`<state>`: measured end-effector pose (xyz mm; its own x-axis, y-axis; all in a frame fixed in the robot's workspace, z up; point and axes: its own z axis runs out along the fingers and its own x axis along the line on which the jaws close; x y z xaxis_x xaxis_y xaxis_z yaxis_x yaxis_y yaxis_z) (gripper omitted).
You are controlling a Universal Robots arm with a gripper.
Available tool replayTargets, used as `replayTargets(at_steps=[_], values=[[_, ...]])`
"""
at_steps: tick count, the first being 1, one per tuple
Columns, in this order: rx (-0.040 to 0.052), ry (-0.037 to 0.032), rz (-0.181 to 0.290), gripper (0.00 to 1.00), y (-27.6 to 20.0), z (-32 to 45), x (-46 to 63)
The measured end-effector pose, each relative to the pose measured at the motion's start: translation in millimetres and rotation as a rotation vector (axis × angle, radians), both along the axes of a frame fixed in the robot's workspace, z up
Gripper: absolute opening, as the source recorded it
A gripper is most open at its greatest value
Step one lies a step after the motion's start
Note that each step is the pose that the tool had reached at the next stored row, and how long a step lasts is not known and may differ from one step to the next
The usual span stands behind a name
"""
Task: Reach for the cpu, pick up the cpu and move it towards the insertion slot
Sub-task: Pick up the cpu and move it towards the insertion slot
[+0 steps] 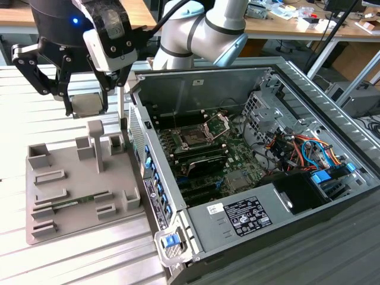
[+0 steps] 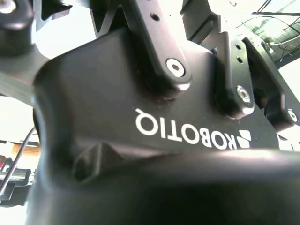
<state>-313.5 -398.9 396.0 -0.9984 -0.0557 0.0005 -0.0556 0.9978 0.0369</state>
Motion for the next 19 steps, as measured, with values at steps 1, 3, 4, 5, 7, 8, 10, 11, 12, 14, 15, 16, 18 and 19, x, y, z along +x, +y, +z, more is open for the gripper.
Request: replayTargets(at_steps=[1,3,4,5,7,8,10,11,12,14,15,16,18,19], values=[[0.0000,0.0000,0.000,0.55,0.0,0.0,0.4],[0.0000,0.0000,0.000,0.55,0.0,0.0,1.4],[0.0000,0.0001,0.000,0.55,0.0,0.0,1.7],[-0.0001,0.0001,0.000,0.55,0.0,0.0,2.4],[0.0000,0.0000,0.000,0.55,0.0,0.0,3.1],[-0.0001,0.0000,0.000,0.55,0.0,0.0,3.9],[-0.0001,0.0001,0.000,0.55,0.0,0.0,5.0],[-0.0001,0.0001,0.000,0.55,0.0,0.0,5.2],[0.0000,0.0000,0.000,0.55,0.0,0.0,5.5],[-0.0001,0.0001,0.000,0.55,0.0,0.0,6.4],[0.0000,0.0000,0.000,0.55,0.0,0.0,6.9],[0.0000,0.0000,0.000,0.55,0.0,0.0,7.2],[-0.0001,0.0001,0.000,0.55,0.0,0.1,8.0],[0.0000,0.0000,0.000,0.55,0.0,0.0,8.3]])
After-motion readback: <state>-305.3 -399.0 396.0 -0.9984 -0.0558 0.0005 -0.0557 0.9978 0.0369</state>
